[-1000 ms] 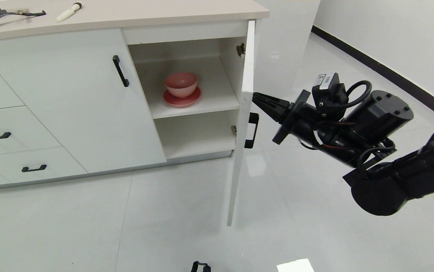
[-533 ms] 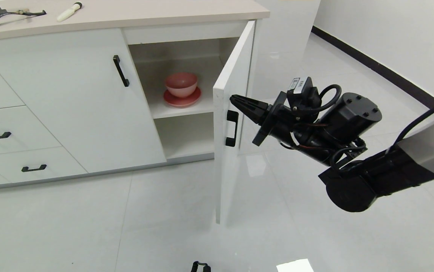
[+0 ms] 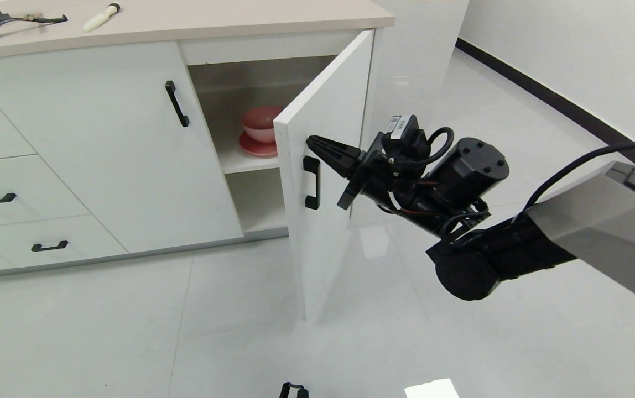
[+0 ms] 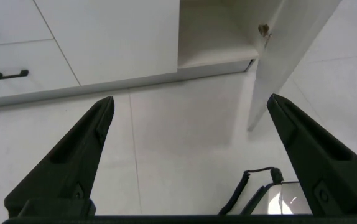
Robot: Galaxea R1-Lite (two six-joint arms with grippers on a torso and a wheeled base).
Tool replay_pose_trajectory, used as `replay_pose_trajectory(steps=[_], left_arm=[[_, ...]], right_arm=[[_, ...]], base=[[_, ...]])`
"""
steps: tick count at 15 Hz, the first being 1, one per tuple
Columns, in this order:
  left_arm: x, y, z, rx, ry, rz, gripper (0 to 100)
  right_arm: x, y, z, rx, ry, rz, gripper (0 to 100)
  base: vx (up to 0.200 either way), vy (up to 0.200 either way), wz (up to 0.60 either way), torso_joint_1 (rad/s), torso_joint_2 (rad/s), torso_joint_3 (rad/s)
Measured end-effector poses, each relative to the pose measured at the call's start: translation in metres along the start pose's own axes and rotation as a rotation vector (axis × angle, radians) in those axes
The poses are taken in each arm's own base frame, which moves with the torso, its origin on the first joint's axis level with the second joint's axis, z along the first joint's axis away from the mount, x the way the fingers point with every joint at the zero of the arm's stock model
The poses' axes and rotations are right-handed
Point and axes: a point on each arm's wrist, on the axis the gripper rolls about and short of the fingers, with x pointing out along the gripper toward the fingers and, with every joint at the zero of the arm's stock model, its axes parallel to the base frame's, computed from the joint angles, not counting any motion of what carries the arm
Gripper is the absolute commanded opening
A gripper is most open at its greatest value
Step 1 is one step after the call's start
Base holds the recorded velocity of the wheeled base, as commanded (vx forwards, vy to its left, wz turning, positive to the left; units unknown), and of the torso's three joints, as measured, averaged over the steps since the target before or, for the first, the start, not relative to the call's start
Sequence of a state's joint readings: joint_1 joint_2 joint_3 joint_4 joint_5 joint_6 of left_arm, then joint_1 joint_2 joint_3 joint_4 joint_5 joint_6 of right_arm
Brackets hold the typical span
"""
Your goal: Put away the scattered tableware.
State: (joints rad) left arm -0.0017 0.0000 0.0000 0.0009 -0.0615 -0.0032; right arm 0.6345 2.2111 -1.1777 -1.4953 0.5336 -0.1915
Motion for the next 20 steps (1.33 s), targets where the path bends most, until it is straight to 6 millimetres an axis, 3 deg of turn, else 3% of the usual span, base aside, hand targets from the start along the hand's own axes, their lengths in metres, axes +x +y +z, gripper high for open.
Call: replay_pose_trajectory(steps=[5, 14, 20], left_arm=[[0.000, 0.000, 0.000, 0.000, 0.000, 0.000, 100], [0.000, 0.000, 0.000, 0.000, 0.001, 0.000, 100], [0.000, 0.000, 0.000, 0.000, 0.001, 0.000, 100]], right_arm=[[0.030, -0.004, -0.013, -0.038, -0.089, -0.005, 0], [0.052, -0.002, -0.046, -0.059, -0.142, -0.004, 0], [0.057, -0.011, -0.037, -0.091, -0.189, -0.021, 0]], base=[[0.000, 0.000, 0.00, 0.000, 0.00, 0.000], [0.000, 0.000, 0.00, 0.000, 0.00, 0.000], [0.000, 0.000, 0.00, 0.000, 0.00, 0.000]])
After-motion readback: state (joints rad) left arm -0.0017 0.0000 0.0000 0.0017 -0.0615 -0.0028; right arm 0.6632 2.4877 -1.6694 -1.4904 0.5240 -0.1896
